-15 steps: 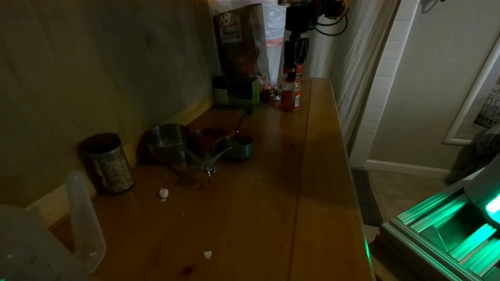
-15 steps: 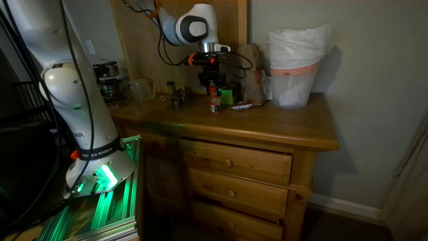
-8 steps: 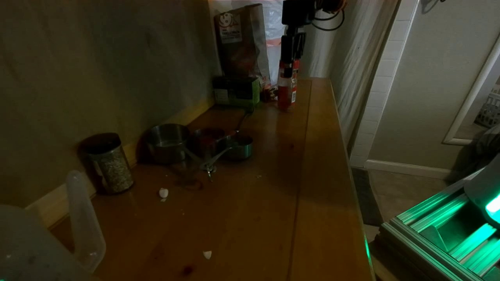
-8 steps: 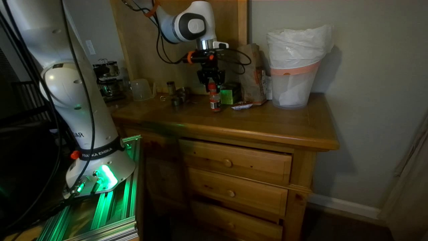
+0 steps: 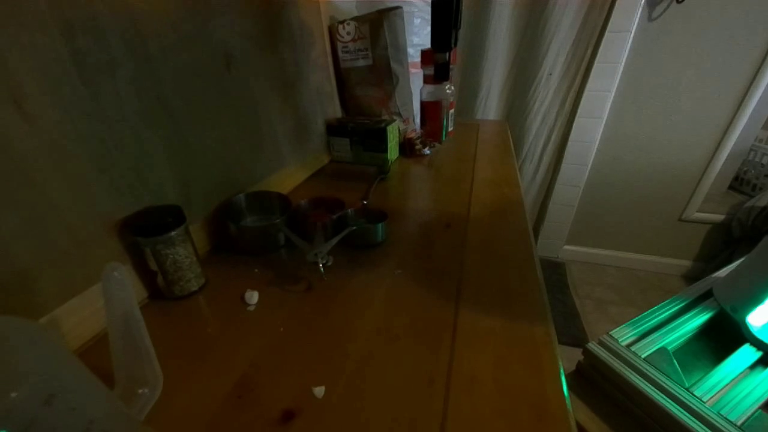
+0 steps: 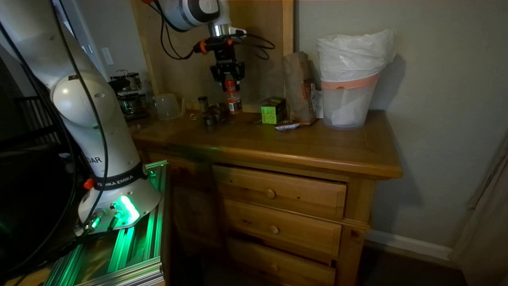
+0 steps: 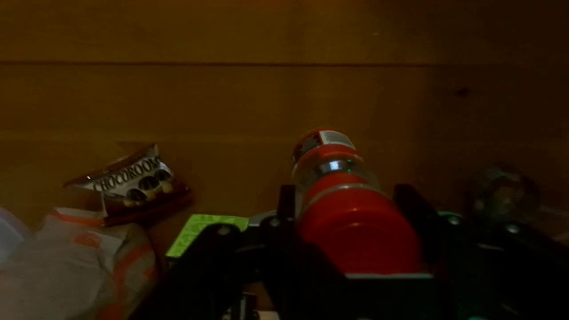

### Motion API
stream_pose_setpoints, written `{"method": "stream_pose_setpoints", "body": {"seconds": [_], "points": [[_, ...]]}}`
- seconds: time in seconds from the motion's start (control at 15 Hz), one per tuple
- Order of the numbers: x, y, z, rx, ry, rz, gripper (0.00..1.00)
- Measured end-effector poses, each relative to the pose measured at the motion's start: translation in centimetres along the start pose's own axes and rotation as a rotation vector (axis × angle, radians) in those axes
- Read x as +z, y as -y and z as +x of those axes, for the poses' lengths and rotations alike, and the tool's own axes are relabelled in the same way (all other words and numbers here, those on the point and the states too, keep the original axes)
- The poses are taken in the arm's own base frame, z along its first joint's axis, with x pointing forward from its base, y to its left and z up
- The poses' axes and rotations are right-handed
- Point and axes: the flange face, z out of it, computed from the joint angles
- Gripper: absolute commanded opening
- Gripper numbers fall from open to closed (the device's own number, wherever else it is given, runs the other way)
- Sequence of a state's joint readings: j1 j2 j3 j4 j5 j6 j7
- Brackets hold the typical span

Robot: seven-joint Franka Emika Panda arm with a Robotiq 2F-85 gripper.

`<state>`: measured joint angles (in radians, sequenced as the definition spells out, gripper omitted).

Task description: Move the bottle to the left

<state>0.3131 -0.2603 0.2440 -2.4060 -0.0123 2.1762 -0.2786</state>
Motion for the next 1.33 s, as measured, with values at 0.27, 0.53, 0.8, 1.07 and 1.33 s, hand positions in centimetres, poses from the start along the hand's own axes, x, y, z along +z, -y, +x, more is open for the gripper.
{"method": "stream_pose_setpoints", "body": {"seconds": [0.27, 0.53, 0.8, 1.07, 1.33], "points": [[-1.4, 6.1, 1.1, -0.153, -0.036, 0.038, 0.32], [-1.5, 9.8, 1.4, -0.247, -0.043, 0.08, 0.57], [-1.4, 9.2, 1.4, -0.235, -0.041, 0.081, 0.32], [-1.1, 9.4, 2.1, -0.247, -0.065, 0.052, 0.32], [-1.0, 9.6, 5.2, -0.299, -0.076, -0.045, 0.32]]}}
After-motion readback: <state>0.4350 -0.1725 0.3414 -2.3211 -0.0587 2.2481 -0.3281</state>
